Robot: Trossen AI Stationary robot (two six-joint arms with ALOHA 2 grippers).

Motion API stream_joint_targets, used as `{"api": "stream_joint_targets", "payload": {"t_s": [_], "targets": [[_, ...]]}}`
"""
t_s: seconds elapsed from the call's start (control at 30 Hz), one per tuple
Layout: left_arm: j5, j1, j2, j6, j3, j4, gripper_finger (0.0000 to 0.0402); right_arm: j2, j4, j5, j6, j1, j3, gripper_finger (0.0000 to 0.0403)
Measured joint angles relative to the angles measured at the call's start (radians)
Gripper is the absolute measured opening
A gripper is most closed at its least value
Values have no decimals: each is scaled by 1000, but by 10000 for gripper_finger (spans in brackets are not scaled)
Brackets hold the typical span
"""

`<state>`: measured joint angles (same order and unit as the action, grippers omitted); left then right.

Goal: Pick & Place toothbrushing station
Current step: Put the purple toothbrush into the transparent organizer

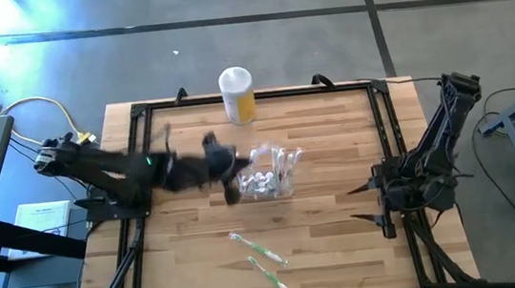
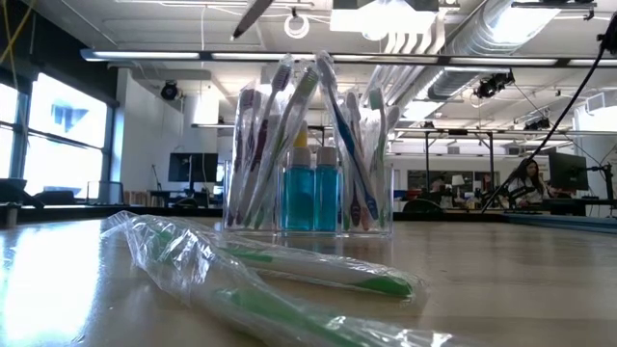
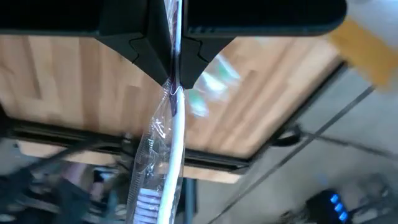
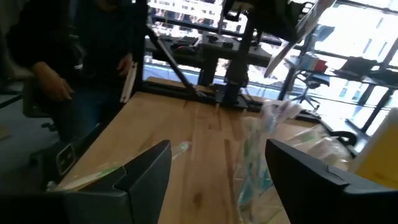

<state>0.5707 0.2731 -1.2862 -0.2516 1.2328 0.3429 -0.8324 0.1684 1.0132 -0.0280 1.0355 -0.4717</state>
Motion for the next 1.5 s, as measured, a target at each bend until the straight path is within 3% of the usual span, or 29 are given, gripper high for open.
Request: {"api": "stream_joint_targets", "payload": {"t_s": [0.23,0.4,0.6,0.77,0.87,1.07,1.5], "targets": [[249,217,45,151,-325,-525,2,-97,102,-64,-23,-19,0,254],[407,316,103,221,-484,-754,2,-144,156,-136,-3,-55,0,254],[368,310,111,223,-731,-1166,2,-177,160,-181,7,-106,0,254],[281,262,59,263,-923,-1558,2,-185,191,-233,35,-171,0,254],[204,198,-9,213,-1000,-1748,2,-185,225,-273,42,-212,0,254],[45,100,-132,152,-1000,-1861,4,-185,240,-370,22,-282,0,254],[11,25,-285,115,-977,-1906,6,-228,349,-496,-55,-316,0,254]]}}
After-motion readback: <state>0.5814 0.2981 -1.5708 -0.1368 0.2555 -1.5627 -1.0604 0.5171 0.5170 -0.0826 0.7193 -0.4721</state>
